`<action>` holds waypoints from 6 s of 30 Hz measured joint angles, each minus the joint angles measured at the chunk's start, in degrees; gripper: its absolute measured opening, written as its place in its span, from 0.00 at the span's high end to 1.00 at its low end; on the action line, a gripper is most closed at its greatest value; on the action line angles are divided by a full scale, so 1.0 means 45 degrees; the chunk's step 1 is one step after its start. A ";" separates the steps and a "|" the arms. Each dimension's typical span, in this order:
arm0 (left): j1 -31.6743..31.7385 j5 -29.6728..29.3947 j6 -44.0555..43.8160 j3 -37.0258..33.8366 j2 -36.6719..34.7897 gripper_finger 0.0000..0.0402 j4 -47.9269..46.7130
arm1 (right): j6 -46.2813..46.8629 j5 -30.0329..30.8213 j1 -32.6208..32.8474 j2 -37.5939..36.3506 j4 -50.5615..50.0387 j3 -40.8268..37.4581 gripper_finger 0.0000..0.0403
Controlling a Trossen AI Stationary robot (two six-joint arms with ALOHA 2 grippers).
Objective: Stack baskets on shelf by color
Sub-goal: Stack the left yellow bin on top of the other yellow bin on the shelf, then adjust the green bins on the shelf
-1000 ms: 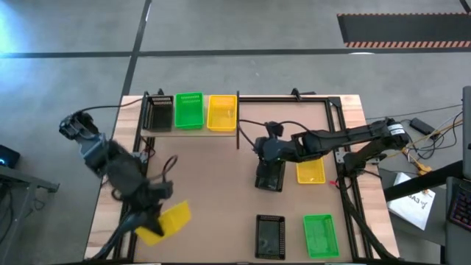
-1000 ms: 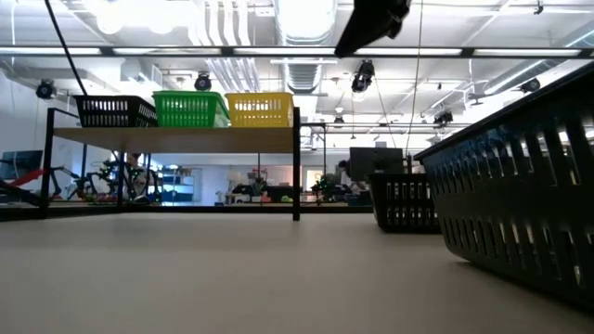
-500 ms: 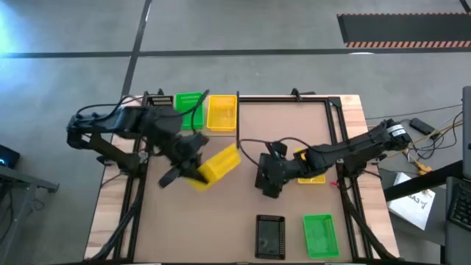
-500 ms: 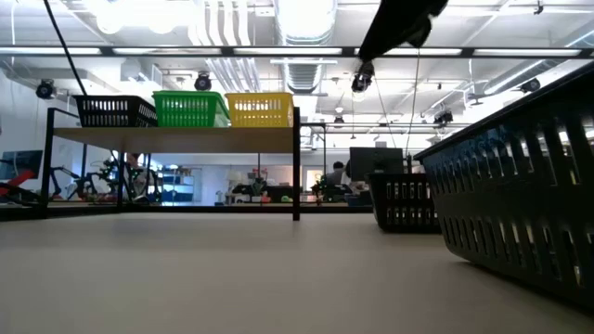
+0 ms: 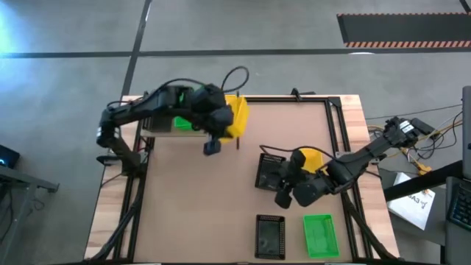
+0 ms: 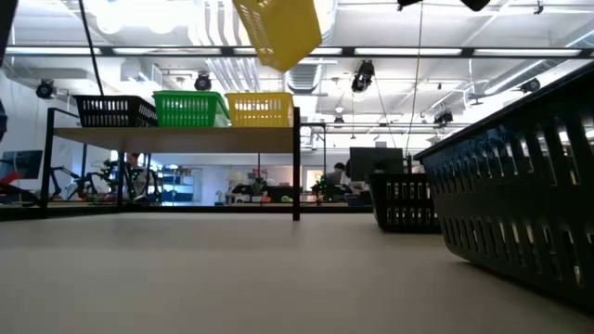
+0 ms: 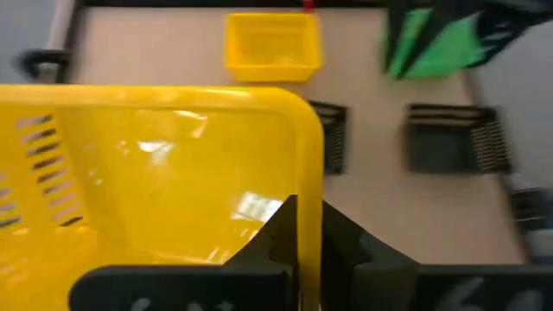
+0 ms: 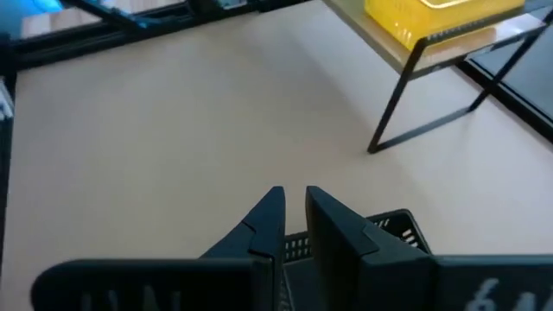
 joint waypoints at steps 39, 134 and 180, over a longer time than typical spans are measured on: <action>0.2006 -0.2997 0.3157 0.1120 0.3339 0.91 -0.3652 | 0.0179 0.1465 -0.0033 0.0062 0.0142 -0.0009 0.89; 0.1423 -0.5667 0.0640 -0.9361 -0.4904 0.55 0.1135 | 0.6372 -0.4332 0.3644 -0.0089 -0.3332 -0.0645 0.89; 0.5875 -0.2059 0.1958 -0.7600 -0.4400 0.55 0.0398 | 0.6304 -0.3222 0.3610 0.0286 -0.2228 -0.0635 0.89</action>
